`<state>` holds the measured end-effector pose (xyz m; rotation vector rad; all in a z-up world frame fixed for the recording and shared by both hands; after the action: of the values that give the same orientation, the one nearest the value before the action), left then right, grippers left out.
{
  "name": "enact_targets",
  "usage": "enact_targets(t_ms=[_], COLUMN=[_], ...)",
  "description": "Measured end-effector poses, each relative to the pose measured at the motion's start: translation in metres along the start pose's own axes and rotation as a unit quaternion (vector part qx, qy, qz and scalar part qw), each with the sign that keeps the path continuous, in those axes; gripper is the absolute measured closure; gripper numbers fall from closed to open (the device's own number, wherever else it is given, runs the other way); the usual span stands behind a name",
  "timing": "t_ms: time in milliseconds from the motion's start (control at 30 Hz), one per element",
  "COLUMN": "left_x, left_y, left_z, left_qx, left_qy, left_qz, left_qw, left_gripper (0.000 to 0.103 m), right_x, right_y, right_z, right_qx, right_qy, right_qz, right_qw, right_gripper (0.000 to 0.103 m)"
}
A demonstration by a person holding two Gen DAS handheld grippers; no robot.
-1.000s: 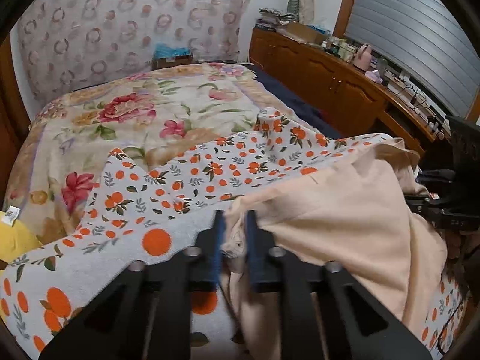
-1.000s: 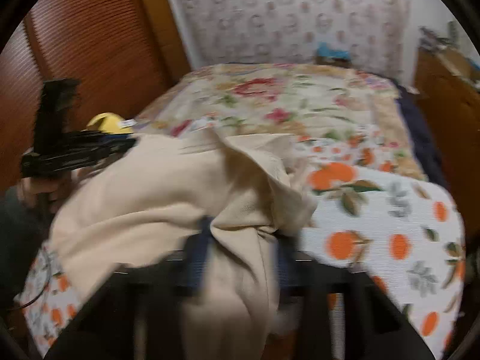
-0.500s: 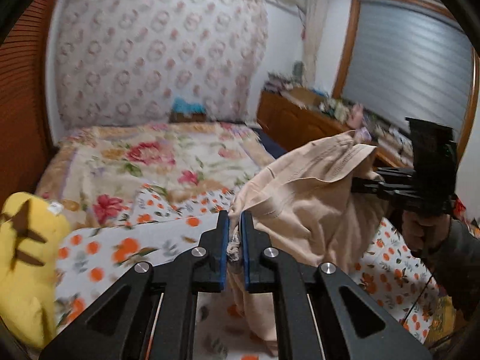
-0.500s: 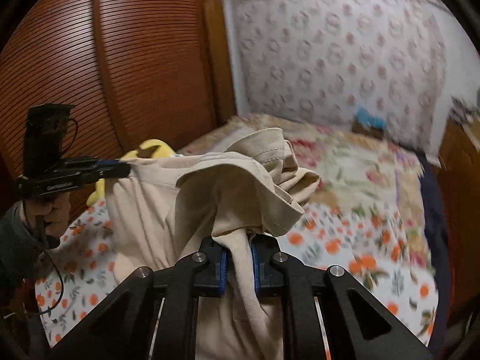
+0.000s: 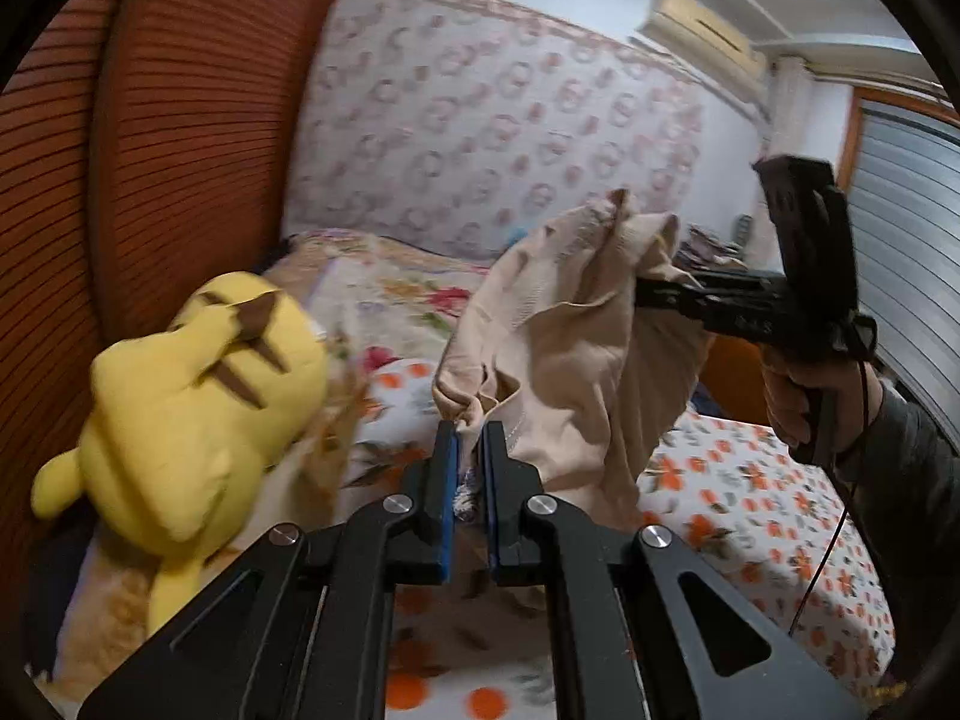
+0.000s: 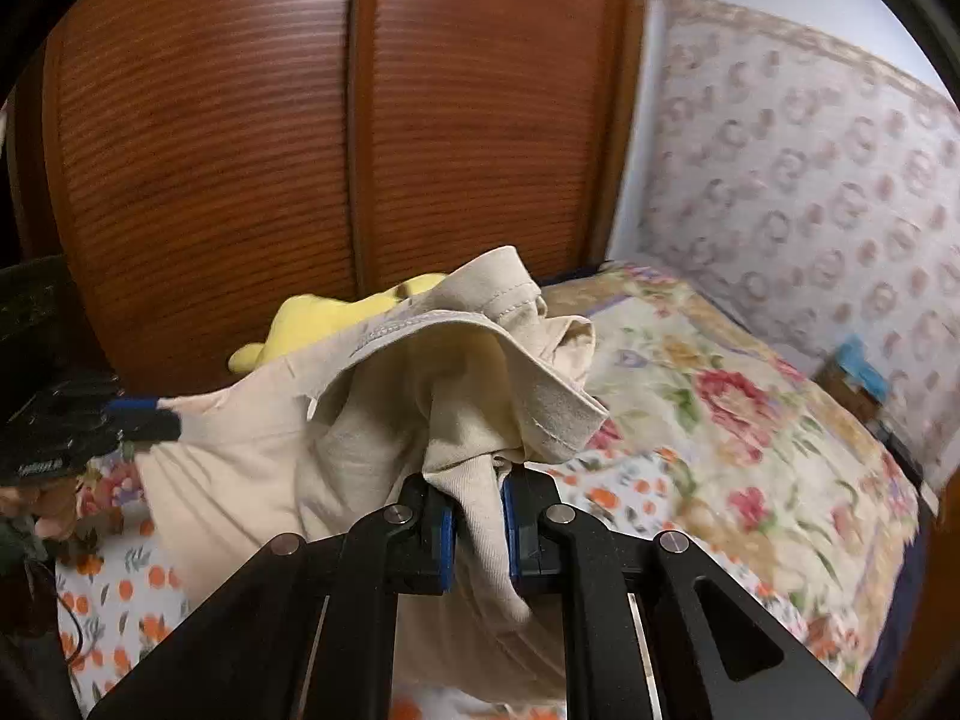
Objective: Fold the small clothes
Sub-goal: 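Lift the folded shirt with both grippers and carry it toward the yellow plush toy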
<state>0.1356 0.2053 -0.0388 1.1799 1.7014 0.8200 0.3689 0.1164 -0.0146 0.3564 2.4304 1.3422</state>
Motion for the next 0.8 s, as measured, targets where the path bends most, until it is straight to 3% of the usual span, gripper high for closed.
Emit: enact_targets(t_ms=[233, 400, 500, 567, 700, 800], left_x=[0.04, 0.058, 0.062, 0.063, 0.062, 0.062], left_y=[-0.02, -0.033, -0.039, -0.041, -0.041, -0.041], left_z=[0.002, 0.009, 0.015, 0.016, 0.017, 0.02], left_qx=[0.014, 0.035, 0.051, 0.059, 0.064, 0.068], left_qy=[0.035, 0.054, 0.066, 0.072, 0.075, 0.082], left_qz=[-0.027, -0.036, -0.031, -0.026, -0.015, -0.01], left_qw=[0.9989, 0.9973, 0.9961, 0.9953, 0.995, 0.9943], left_gripper=[0.095, 0.095, 0.095, 0.095, 0.094, 0.094], right_x=[-0.003, -0.035, -0.057, -0.067, -0.075, -0.067], right_y=[0.016, 0.019, 0.033, 0.039, 0.039, 0.031], right_z=[0.085, 0.111, 0.118, 0.113, 0.099, 0.085], right_qx=[0.046, 0.06, 0.047, 0.029, 0.019, 0.025], right_qy=[0.026, 0.024, 0.0, -0.008, -0.025, -0.031], right_qz=[-0.025, -0.003, 0.046, 0.071, 0.077, 0.073], right_qw=[0.998, 0.998, 0.998, 0.997, 0.997, 0.997], right_gripper=[0.091, 0.089, 0.074, 0.073, 0.054, 0.05])
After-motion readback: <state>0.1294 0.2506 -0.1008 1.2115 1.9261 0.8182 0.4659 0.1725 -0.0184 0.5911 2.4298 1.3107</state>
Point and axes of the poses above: each gripper's, at about its wrist camera, not at the fingertips, and z roughly the way its jaws point, x to its left, y to its top, the point moved 3 cm from there along z, roughly the way its jaws point, and after that the axes turned 6 degrees about -x, right-handed, at the moved point
